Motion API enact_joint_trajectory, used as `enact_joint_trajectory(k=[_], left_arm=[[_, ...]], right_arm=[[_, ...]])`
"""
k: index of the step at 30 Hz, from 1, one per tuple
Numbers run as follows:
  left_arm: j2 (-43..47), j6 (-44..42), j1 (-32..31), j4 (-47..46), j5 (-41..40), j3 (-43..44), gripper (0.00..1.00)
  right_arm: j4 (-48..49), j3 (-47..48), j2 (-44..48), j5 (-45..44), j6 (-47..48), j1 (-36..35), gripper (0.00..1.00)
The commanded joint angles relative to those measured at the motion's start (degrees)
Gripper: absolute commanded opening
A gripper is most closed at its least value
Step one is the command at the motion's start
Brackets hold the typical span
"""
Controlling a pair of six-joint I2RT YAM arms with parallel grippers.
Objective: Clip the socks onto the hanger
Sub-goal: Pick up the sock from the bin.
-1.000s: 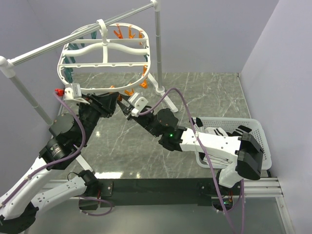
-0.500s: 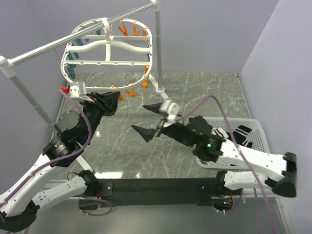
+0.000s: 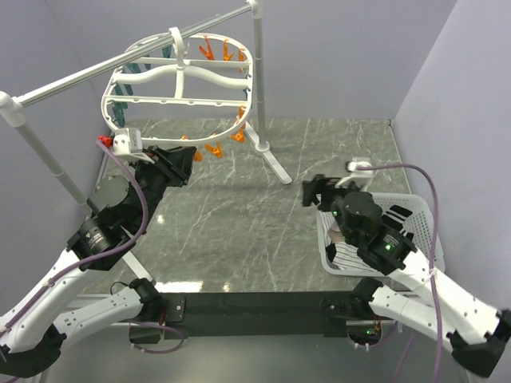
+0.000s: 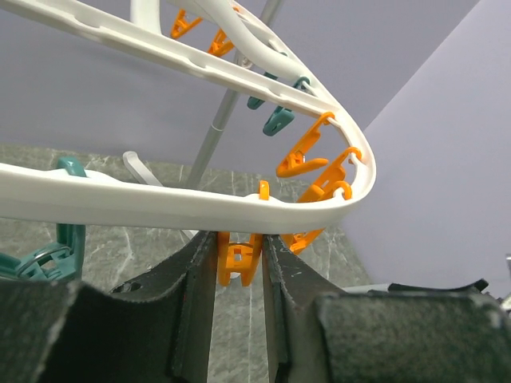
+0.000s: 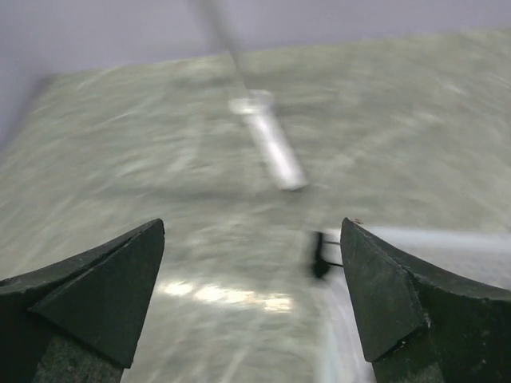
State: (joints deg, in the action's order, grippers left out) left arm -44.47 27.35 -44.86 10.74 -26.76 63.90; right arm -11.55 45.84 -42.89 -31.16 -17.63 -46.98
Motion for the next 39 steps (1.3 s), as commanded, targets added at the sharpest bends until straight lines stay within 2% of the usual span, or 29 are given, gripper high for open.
enact_joint_trajectory(k=[1,3,6,9,14,18,25,33,37,39], left_arm=[[0.43,-1.69,0.12,-1.78,1.18,1.14,0.26],[0.52,-1.95,0.04,-1.60,1.62,1.05,0.26],[1.05,-2.22,0.04,-1.87,1.80,0.44,0.26],[1.66,-2.31,0.04,-2.22,1.80,-0.09,0.27],[1.32,-2.13,0.04,-1.43,2.15,0.79,0.27],[0.52,-2.31,0.04,-1.86,3.21,0.79,0.27],[0.79,-2.48,0.04,-2.13,3.65,0.26,0.27],[1.67,-2.57,0.04,-2.39,3.65,-0.18,0.28],[1.49,-2.65,0.12,-2.57,3.73,-0.18,0.28],[1.40,-2.66,0.12,-2.57,3.65,-0.09,0.28]], right_arm=[[-3.66,-4.78,5.01,-3.65,-8.21,9.70,0.95],[-4.27,-4.71,3.53,-4.79,-6.73,12.60,0.92],[-4.88,-3.66,-1.46,-5.58,-2.07,12.62,0.88],[-4.80,-2.43,-6.75,-1.29,2.59,12.53,0.87],[-7.60,-0.85,-13.43,3.03,2.42,12.53,0.80],[-9.01,-1.46,-14.59,2.42,2.25,12.44,0.73],[-7.52,-2.60,-12.83,7.07,2.42,12.44,0.65],[-9.63,-1.90,-16.61,7.43,2.42,12.18,0.62],[-10.24,-1.72,-18.10,6.02,2.07,12.18,0.48],[-10.95,-1.20,-19.15,5.58,2.07,12.09,0.34]])
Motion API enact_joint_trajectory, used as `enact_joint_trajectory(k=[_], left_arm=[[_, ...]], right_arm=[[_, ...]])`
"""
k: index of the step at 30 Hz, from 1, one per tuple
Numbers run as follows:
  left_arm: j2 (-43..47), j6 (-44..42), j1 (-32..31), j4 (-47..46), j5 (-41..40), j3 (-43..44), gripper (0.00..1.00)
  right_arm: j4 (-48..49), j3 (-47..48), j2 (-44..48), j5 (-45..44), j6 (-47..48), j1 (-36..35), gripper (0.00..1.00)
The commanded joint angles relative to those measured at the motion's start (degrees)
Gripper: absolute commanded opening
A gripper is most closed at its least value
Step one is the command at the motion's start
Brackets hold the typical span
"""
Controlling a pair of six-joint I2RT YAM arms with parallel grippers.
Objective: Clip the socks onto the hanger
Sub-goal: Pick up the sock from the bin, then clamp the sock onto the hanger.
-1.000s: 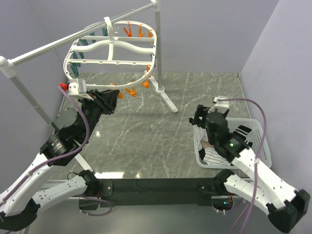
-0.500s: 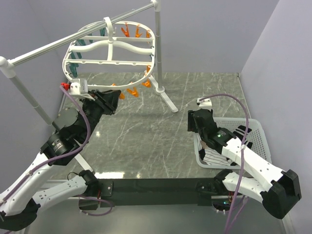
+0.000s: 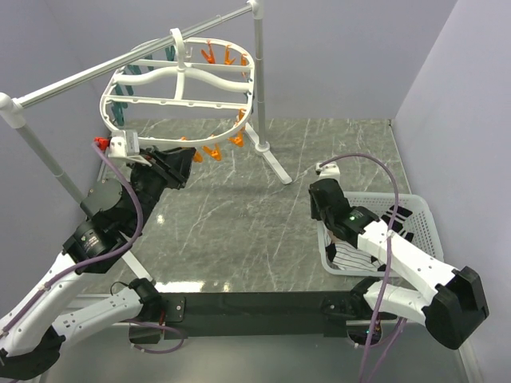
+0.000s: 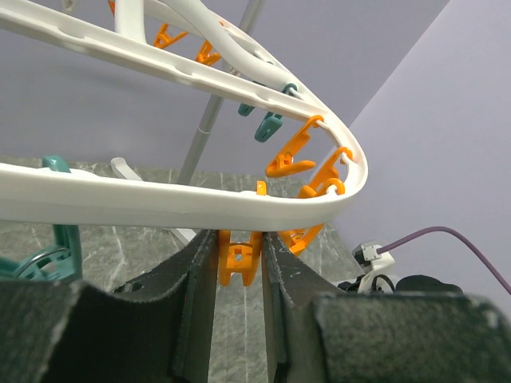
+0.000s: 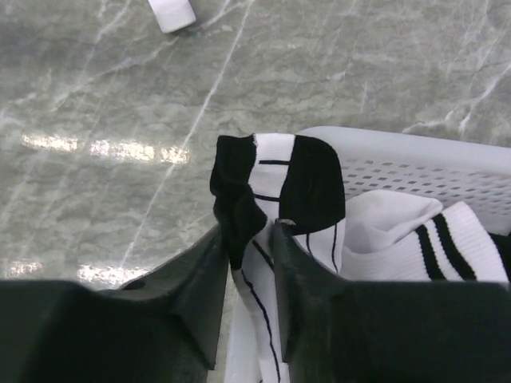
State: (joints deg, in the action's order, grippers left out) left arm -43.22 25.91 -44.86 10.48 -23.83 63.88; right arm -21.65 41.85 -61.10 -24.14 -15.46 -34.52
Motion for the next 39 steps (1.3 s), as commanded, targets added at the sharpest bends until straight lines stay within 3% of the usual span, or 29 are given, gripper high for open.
enact_joint_trajectory(k=[1,2,5,12,15,19,24,28,39], left_arm=[[0.16,-1.21,0.13,-2.31,0.72,-0.07,0.28],[0.24,-1.21,0.21,-2.39,0.63,-0.07,0.28],[0.07,-1.21,0.13,-2.57,0.89,0.11,0.28],[-1.69,0.19,0.21,-2.57,1.34,0.63,0.27],[-1.78,2.38,0.21,-4.76,0.46,-0.33,0.28],[-3.27,4.41,0.13,-5.38,-0.60,0.72,0.27],[-3.71,5.81,0.13,-7.13,-1.12,0.11,0.27],[-4.33,7.83,0.13,-8.46,-1.74,-0.16,0.27],[-8.10,8.89,0.21,-9.25,-2.62,0.63,0.27]], right_arm=[[-1.72,3.59,-1.30,-2.31,-0.35,-0.37,0.28],[-2.25,4.12,-1.74,-2.84,-0.70,-0.46,0.13],[-3.31,5.44,-0.52,-3.63,-0.88,-0.54,0.00],[1.07,5.00,9.49,5.93,1.57,-1.07,0.00],[5.81,3.34,14.42,14.42,3.33,-1.42,0.00],[14.16,0.87,18.21,18.60,3.51,-5.80,0.00],[19.79,1.31,15.58,16.24,2.72,-14.15,0.00],[25.67,3.41,8.83,7.38,4.47,-22.50,0.00],[34.48,14.47,-2.96,3.59,0.97,-27.79,0.00]])
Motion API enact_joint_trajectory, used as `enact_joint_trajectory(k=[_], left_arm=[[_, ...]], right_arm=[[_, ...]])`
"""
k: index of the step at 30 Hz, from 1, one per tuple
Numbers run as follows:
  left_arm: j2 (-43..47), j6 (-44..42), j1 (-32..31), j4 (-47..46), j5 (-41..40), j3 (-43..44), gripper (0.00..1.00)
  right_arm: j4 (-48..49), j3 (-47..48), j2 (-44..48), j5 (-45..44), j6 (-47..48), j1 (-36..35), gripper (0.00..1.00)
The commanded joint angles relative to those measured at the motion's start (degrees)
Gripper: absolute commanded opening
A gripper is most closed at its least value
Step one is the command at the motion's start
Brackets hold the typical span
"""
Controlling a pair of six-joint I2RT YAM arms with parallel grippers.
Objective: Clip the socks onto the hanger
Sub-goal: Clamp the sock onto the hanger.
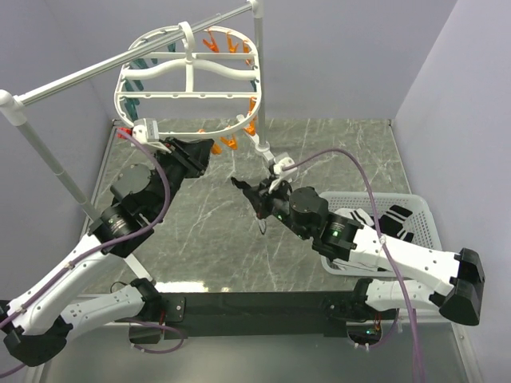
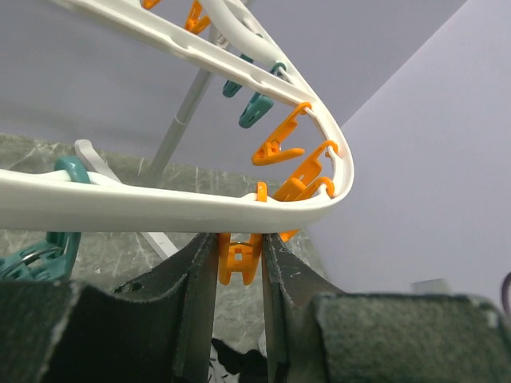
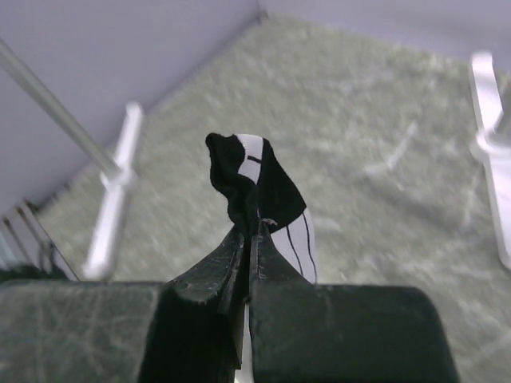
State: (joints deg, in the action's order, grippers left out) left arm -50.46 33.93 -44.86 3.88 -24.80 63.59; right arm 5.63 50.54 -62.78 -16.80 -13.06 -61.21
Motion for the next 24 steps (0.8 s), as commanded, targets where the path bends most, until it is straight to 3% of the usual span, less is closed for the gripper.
enact_joint_trajectory(k=[1,10,24], left_arm=[[-1.39,1.13,0.13,-2.65,-1.92,1.09,0.27],[-2.80,1.31,0.04,-3.09,-2.80,1.54,0.26],[-1.58,0.35,0.12,-3.53,-3.15,0.66,0.27]], right_arm=[[7.46,6.66,-3.20,-4.55,-1.70,-1.89,0.00],[9.49,14.84,-11.56,-15.62,1.37,-5.67,0.00],[8.79,18.98,-14.73,-24.94,3.39,-7.96,0.00]])
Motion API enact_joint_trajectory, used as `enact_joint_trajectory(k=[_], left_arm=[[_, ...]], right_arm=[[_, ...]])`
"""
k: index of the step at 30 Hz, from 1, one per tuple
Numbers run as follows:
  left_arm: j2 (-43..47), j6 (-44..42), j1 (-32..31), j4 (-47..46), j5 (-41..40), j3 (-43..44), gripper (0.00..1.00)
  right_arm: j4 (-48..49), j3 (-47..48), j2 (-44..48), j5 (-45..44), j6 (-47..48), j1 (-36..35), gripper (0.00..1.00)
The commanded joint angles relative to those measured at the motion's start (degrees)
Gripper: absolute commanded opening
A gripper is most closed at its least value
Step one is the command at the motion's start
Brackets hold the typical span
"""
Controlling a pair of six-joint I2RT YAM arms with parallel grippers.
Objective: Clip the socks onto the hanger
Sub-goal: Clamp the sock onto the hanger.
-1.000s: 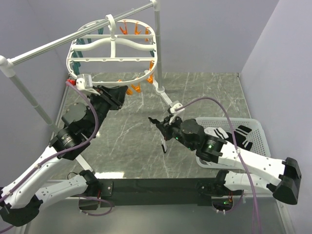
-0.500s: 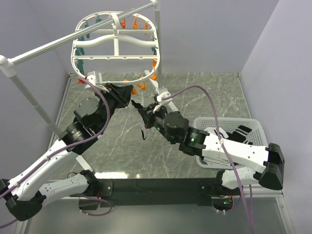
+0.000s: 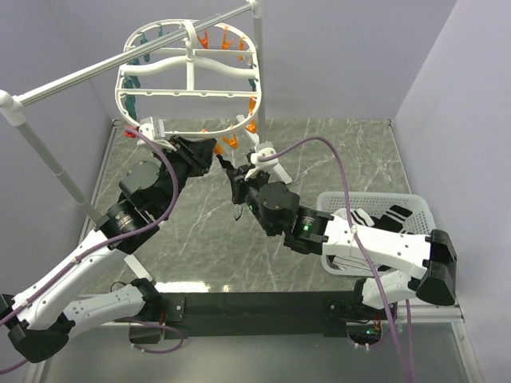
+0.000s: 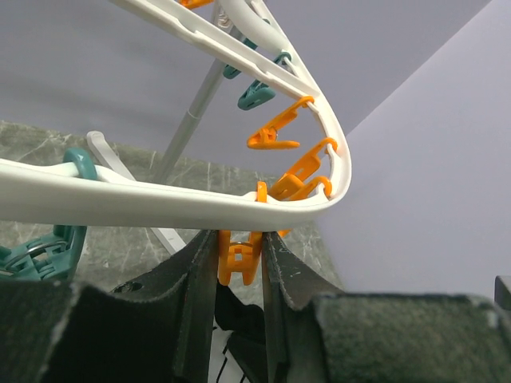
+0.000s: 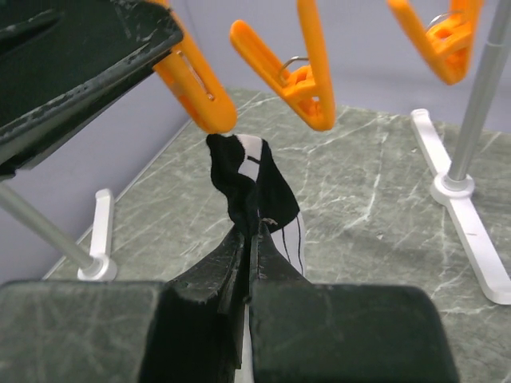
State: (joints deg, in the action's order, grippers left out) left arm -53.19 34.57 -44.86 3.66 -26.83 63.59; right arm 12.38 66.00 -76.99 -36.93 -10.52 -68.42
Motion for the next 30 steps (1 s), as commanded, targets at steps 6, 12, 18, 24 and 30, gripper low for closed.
enact_joint_trajectory(k=[6,12,18,24,30], left_arm=[[1.86,-0.99,0.04,-3.22,-2.26,0.22,0.27],[1.42,-1.17,0.04,-3.22,-2.44,-0.05,0.27],[0.72,-1.17,0.12,-3.22,-2.44,-0.05,0.27],[0.19,-0.99,0.12,-4.70,-2.00,-0.05,0.27],[0.19,-0.64,0.04,-4.98,-1.12,-0.40,0.27]], right_arm=[[2.38,3.79,-1.06,-5.79,1.03,-0.83,0.00],[3.70,3.61,-0.62,-6.23,2.08,-0.92,0.00],[5.37,2.82,-0.09,-5.26,2.79,-1.10,0.00],[7.13,1.94,0.53,-3.86,3.49,-1.45,0.00],[7.74,2.47,-0.18,-3.85,4.90,-1.98,0.00]])
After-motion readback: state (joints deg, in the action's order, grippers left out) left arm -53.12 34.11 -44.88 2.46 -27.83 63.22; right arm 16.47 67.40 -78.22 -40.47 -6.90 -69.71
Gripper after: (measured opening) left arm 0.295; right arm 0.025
